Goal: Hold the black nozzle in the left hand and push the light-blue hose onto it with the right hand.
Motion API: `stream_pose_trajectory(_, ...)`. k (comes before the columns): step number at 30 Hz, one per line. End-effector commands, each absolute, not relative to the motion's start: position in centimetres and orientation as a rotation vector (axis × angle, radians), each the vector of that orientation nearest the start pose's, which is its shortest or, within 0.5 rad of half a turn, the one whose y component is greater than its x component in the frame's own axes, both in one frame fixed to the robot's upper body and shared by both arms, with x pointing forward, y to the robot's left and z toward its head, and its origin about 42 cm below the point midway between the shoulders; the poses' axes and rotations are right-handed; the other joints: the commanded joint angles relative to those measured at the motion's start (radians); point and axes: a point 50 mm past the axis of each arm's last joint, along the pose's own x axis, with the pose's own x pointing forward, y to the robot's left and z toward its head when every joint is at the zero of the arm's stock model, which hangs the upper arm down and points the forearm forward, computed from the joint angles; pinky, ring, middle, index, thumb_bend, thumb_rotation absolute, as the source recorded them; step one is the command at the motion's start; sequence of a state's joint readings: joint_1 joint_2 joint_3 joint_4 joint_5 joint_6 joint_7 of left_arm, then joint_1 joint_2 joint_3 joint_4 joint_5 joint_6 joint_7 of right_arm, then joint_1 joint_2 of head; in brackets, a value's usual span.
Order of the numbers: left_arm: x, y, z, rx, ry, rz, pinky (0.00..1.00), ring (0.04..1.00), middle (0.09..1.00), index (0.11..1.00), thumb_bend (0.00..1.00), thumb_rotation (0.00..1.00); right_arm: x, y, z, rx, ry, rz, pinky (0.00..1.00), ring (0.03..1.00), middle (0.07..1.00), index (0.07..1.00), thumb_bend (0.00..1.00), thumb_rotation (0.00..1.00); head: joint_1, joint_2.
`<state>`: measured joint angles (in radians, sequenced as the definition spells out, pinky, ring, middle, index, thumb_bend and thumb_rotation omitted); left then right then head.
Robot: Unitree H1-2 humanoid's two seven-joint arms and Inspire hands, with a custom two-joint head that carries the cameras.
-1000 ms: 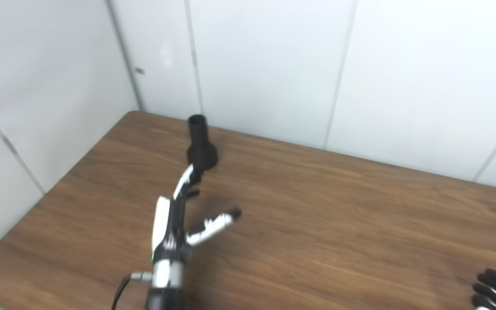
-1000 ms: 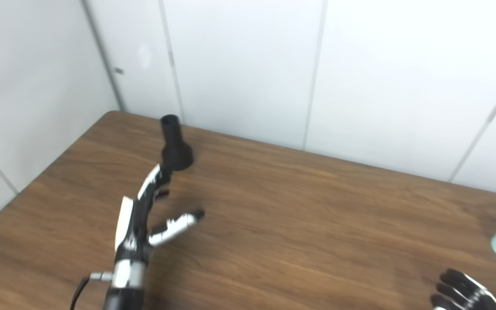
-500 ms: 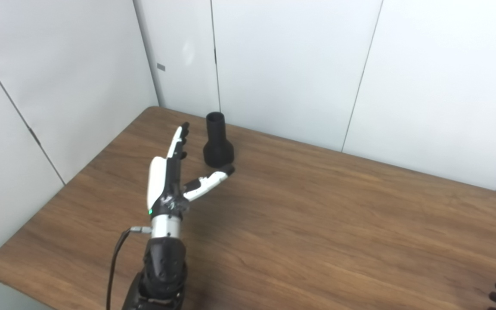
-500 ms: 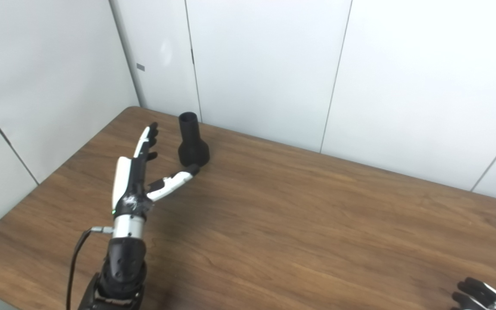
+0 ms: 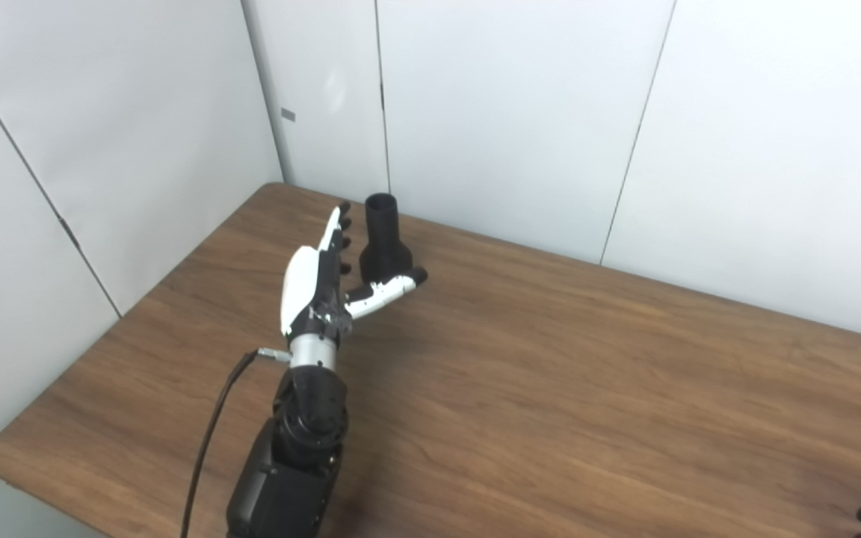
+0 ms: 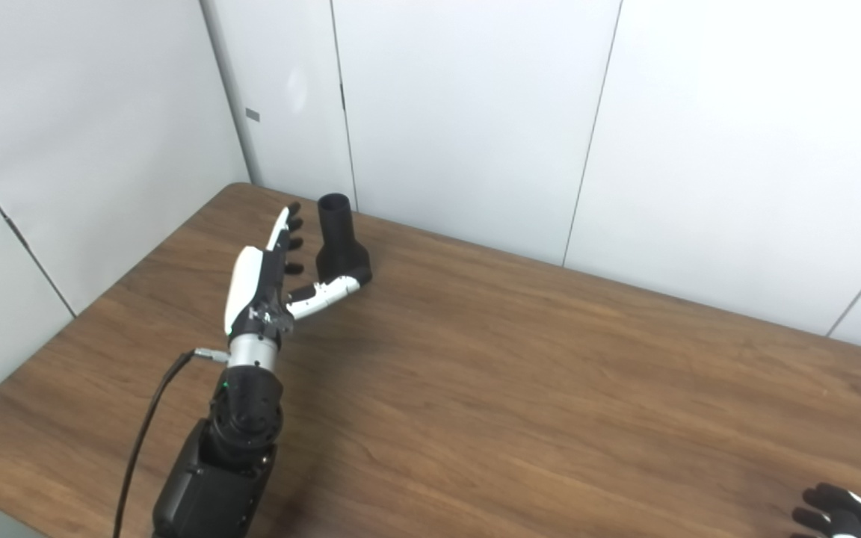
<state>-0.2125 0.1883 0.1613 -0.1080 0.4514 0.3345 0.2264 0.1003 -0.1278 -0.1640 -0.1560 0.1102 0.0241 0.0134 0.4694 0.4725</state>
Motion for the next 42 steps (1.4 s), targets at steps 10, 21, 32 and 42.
stream_pose_trajectory(10, 36.6, 33.2, 21.0, 0.591, -0.101, 0.562, 0.76, 0.884, 0.947, 0.969, 1.0, 0.45, 25.3, -30.4, 12.5, -0.063, -0.089, -0.145, 0.52, 0.634, 0.665, 0.628, 0.27, 0.59, -0.003, -0.01)
stream_pose_trajectory(21, 37.8, 34.4, 20.3, 0.618, -0.057, 0.572, 0.77, 0.891, 0.963, 0.962, 1.0, 0.42, 25.5, -30.4, 12.2, -0.043, -0.09, -0.142, 0.51, 0.632, 0.664, 0.628, 0.27, 0.57, -0.002, -0.016)
stream_pose_trajectory(32, 38.6, 35.7, 19.0, 0.675, 0.003, 0.514, 0.72, 0.836, 0.904, 0.941, 1.0, 0.42, 25.6, -30.5, 12.1, -0.04, -0.089, -0.138, 0.5, 0.631, 0.665, 0.623, 0.27, 0.58, 0.0, -0.02)
stream_pose_trajectory(42, 39.6, 36.5, 17.7, 0.779, 0.081, 0.366, 0.75, 0.841, 0.879, 0.914, 1.0, 0.4, 25.7, -30.8, 12.0, -0.063, -0.084, -0.137, 0.49, 0.622, 0.663, 0.623, 0.3, 0.6, -0.008, -0.023)
